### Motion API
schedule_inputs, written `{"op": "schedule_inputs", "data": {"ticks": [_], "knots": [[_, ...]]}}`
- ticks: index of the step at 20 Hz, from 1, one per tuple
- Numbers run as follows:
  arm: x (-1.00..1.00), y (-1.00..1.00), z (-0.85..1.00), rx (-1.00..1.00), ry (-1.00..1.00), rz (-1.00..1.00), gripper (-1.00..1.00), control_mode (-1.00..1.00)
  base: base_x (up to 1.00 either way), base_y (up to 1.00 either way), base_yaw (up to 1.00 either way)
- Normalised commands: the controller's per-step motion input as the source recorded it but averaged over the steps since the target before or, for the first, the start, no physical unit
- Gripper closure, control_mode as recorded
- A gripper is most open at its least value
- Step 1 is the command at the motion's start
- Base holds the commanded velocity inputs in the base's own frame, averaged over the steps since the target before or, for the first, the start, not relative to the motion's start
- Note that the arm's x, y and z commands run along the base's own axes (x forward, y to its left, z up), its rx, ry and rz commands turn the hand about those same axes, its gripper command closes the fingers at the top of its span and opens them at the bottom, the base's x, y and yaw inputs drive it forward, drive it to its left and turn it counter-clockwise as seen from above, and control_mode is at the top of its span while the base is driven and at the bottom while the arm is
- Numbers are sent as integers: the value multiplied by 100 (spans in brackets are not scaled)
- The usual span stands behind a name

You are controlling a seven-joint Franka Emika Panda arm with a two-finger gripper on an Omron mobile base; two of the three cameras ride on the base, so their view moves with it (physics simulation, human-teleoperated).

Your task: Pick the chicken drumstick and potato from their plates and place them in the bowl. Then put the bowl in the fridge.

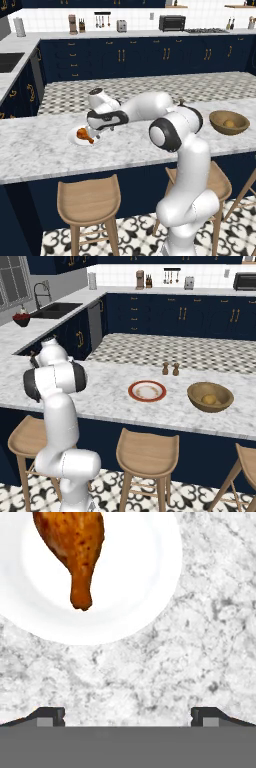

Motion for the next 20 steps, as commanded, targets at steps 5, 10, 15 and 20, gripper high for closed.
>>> {"op": "schedule_inputs", "data": {"ticks": [5,10,15,20], "knots": [[20,-6,-2,35,-6,10,-100,-100,0,0,0],[56,29,4,2,1,0,-100,-100,0,0,0],[37,77,-14,-3,1,1,-100,-100,0,0,0],[31,56,-12,-5,1,0,-100,-100,0,0,0]]}}
